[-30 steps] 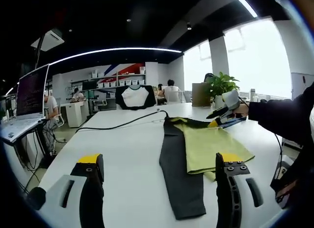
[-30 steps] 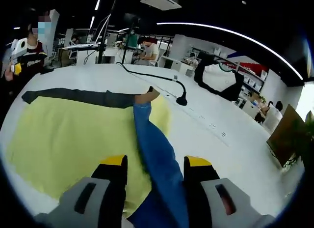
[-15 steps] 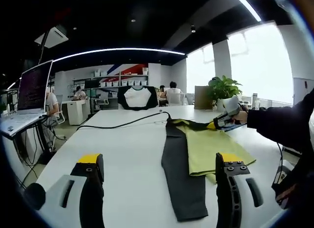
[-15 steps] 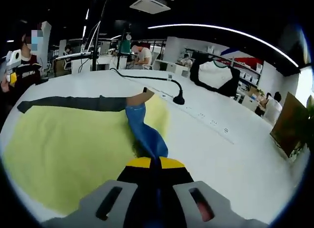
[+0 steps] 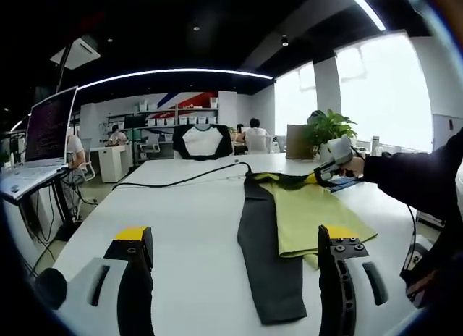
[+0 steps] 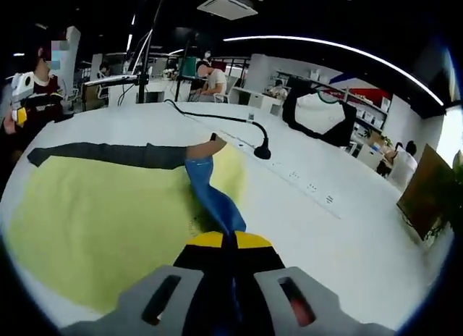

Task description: Fold the garment on the visible template until the final outline fits inside the template.

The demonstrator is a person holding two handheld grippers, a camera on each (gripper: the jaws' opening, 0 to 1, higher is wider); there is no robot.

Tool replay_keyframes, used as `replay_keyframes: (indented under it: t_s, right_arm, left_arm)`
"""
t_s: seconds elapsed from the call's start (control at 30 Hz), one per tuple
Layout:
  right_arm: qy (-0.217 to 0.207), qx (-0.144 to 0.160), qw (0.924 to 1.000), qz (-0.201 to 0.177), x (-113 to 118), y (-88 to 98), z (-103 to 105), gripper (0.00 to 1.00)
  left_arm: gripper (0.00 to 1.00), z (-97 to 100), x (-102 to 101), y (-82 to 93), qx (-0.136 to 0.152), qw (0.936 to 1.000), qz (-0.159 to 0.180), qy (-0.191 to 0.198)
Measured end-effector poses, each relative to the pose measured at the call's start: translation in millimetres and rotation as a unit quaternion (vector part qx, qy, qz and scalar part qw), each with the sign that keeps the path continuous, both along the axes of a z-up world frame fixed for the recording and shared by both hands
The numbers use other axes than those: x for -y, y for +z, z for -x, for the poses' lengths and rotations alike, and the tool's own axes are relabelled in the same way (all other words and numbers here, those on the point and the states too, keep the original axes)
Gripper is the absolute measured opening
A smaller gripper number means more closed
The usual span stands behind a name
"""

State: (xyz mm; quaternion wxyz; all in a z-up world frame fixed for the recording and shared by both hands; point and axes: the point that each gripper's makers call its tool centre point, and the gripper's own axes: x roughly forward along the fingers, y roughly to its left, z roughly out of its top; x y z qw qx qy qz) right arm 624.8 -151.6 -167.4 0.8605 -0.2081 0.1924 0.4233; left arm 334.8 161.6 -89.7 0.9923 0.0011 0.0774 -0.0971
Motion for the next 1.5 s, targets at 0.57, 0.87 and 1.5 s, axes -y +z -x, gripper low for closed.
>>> replay_keyframes:
  t_s: [0.57, 0.87, 1.5]
  right_arm:
    - [-0.093, -0.158, 0.9710, -0.153, 14, 1.8, -19, 0.00]
    - [-0.132, -0.201, 0.9497, -0.200, 26, -0.9, -30, 0.00]
    - [-0.190, -0.259, 0.9296, -0.182, 33, -17.5, -57, 0.00]
  left_arm:
    - [1.00, -0.9, -3, -3.8, -0.007, 1.0000, 0.000, 0.003]
    - [1.00, -1.5, -6, -7.8, -0.011, 0.9999, 0.000, 0.006]
    - [1.00, -4.8, -8, -17.0, -0.025, 0.9997, 0.000, 0.007]
